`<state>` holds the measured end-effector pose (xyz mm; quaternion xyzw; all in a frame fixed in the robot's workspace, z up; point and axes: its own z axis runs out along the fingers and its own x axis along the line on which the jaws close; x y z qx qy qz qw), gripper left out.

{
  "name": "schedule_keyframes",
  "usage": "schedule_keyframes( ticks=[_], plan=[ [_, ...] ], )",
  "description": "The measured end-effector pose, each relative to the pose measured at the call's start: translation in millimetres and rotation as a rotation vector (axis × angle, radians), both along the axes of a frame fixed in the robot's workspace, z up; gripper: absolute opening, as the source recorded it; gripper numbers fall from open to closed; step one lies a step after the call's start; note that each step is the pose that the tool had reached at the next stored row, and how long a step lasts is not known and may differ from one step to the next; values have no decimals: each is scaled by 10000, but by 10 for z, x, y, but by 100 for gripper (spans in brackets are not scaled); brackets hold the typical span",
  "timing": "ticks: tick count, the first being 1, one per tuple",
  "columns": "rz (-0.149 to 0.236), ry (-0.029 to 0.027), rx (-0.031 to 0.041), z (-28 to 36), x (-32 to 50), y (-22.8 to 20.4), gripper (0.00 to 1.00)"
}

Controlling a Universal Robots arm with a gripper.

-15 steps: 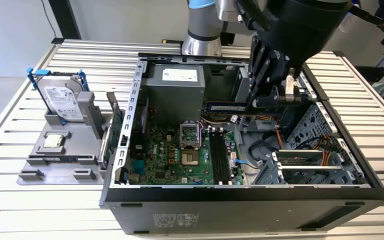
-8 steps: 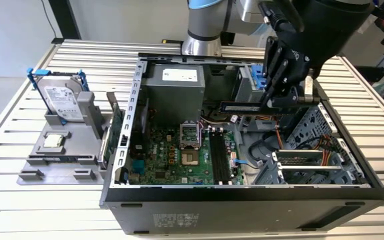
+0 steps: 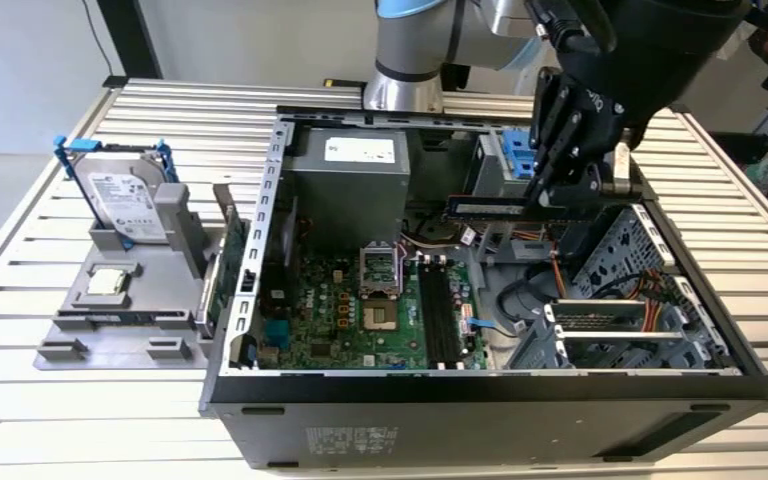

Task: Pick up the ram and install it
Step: 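Pick up the ram and move it above insertion slot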

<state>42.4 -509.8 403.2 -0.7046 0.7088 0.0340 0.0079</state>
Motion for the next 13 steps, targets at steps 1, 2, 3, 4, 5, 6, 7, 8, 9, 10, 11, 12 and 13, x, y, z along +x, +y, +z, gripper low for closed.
schedule_keyframes(
  ticks=[1,2,3,4,5,6,7,8,9,10,11,12,13],
  plan=[
    [-1,0,5,-3,-1,38,0],
    [0,0,4,-3,0,73,0],
    [0,0,2,-2,0,107,0],
    [0,-1,5,-4,-1,143,0],
    [0,0,4,-4,-1,181,0],
    [0,0,4,-4,-1,217,0],
    [0,0,4,-4,0,250,0],
    [0,0,3,-4,0,284,0],
    [0,0,4,-4,-1,320,0],
    [1,0,3,-4,0,353,0],
    [0,0,4,-4,0,392,0],
    [0,0,4,-4,-1,432,0],
    [0,0,3,-4,0,475,0]
  ],
)
